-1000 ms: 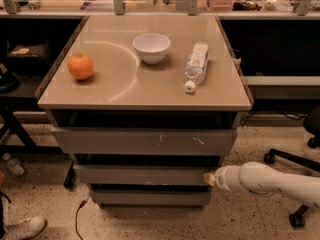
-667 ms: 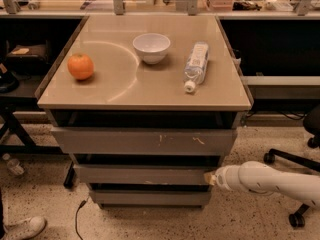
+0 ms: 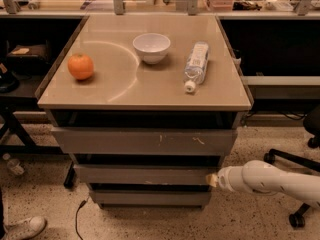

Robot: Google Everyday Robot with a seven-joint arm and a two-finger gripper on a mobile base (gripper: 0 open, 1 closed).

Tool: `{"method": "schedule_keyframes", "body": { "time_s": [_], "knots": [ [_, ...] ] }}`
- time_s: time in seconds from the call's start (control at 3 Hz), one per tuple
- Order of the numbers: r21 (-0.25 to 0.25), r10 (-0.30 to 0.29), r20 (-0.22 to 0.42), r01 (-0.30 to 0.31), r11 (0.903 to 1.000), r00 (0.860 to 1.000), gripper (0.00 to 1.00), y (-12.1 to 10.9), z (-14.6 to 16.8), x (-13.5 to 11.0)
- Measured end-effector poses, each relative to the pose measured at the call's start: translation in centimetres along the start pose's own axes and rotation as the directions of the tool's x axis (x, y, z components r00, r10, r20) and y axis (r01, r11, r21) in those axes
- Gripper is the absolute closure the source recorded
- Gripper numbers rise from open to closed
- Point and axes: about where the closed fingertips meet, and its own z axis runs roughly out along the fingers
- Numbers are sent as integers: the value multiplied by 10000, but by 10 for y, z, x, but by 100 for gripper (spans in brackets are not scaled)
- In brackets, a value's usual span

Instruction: Close middle drawer

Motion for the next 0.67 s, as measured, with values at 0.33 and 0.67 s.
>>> {"method": "schedule_keyframes", "body": {
  "time_s": [0.33, 0.67],
  "knots": [
    [292, 922, -975, -897, 9955, 9910, 100, -14, -59, 54],
    [1097, 2134, -2494, -1914, 9754, 9446, 100, -13, -153, 146]
  ]
}}
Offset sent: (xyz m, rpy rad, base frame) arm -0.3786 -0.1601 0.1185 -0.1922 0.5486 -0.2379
